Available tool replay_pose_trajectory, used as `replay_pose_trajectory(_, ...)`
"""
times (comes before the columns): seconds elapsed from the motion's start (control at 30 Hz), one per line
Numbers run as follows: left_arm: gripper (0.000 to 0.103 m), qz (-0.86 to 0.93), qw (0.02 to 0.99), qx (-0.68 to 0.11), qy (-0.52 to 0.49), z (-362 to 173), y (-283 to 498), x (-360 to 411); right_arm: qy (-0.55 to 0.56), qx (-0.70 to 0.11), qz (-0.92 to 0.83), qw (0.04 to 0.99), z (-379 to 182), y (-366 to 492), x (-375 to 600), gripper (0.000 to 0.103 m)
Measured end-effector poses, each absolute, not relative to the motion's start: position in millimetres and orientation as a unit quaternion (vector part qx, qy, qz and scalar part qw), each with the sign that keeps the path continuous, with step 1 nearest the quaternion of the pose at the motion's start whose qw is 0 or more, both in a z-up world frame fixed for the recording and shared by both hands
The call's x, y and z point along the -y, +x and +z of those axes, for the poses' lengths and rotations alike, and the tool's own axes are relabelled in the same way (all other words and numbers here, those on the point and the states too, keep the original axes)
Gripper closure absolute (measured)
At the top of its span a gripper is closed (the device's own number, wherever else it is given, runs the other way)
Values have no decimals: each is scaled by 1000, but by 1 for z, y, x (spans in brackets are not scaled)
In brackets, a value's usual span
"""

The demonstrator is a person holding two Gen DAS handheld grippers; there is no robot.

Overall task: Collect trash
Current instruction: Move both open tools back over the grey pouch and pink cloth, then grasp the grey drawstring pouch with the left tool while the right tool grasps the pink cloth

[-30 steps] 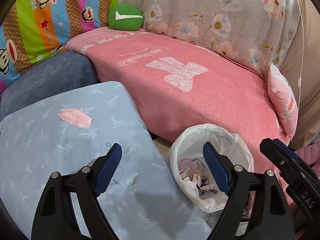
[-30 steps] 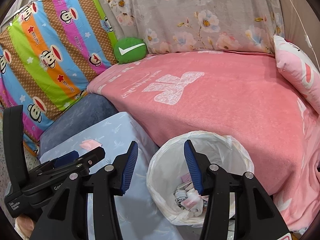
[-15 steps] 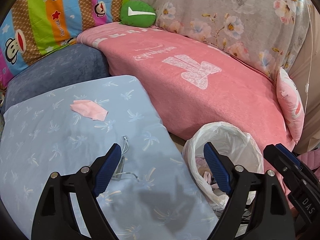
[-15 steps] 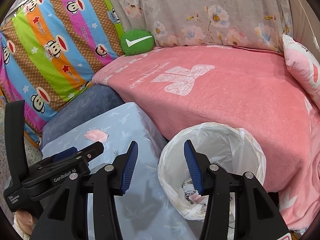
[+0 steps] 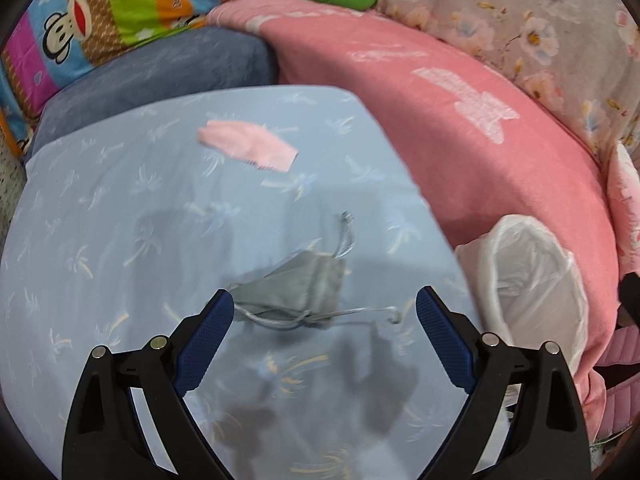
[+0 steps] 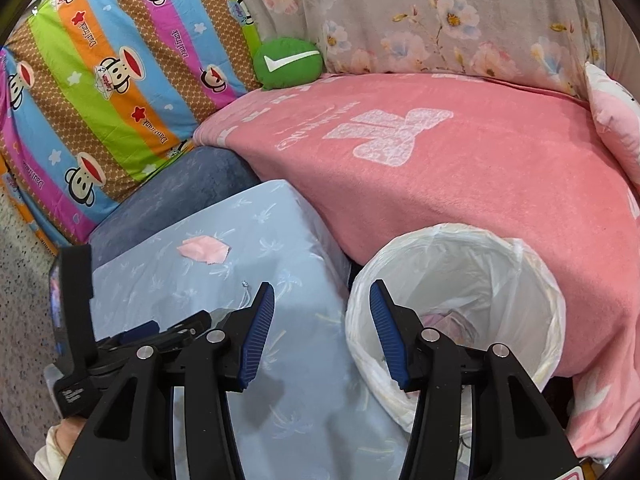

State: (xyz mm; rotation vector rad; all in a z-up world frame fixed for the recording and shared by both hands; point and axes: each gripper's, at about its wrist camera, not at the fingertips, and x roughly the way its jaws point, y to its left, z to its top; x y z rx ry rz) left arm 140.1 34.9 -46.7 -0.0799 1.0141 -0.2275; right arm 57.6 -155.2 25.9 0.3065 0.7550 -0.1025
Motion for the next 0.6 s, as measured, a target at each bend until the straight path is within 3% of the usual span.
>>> replay_pose_trajectory(0.37, 15, -95, 851, -513, -52, -82, 158, -50, 139, -389, -34, 910, 9, 78, 134, 54)
replay_pose_trajectory(0.43, 23, -94, 849, -517, -49, -86, 162, -51, 138, -393, -33, 909, 6, 81, 132, 54)
replay_pose_trajectory(0.47, 34, -96, 846, -522, -47, -90, 164, -51, 137, -394, -33, 908, 6, 83, 131, 54)
replay_pose_trajectory(0.53, 41, -89, 845, -526, -45, -93, 168, -53, 136, -397, -31, 907, 4, 85, 128, 54)
replay_pose_trajectory(0.6, 56, -83, 847, -524, -43, -94, 168, -57, 135, -399, -29, 907, 2, 88, 127, 54)
